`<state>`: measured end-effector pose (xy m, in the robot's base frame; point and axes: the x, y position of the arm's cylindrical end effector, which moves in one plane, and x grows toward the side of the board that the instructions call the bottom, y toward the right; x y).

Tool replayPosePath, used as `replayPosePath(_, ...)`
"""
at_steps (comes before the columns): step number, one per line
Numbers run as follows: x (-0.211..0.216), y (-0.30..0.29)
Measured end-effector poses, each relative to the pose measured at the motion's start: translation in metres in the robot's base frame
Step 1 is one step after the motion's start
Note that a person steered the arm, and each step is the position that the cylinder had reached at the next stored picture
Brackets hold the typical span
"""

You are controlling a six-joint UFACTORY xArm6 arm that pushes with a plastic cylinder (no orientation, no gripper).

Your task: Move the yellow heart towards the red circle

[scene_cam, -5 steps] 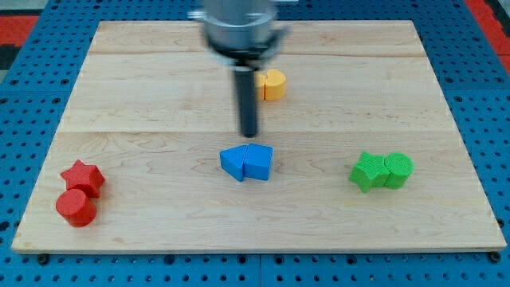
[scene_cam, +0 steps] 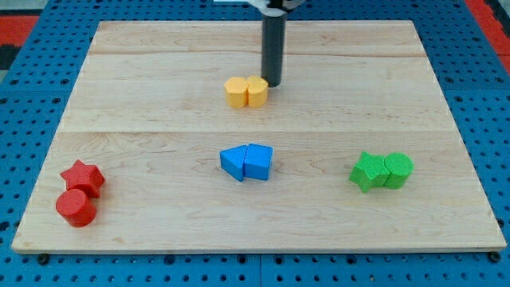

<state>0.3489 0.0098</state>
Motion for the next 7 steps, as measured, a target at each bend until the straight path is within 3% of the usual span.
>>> replayPosePath(5, 0.109, -0.095)
replayPosePath(7, 0.158, -0.096)
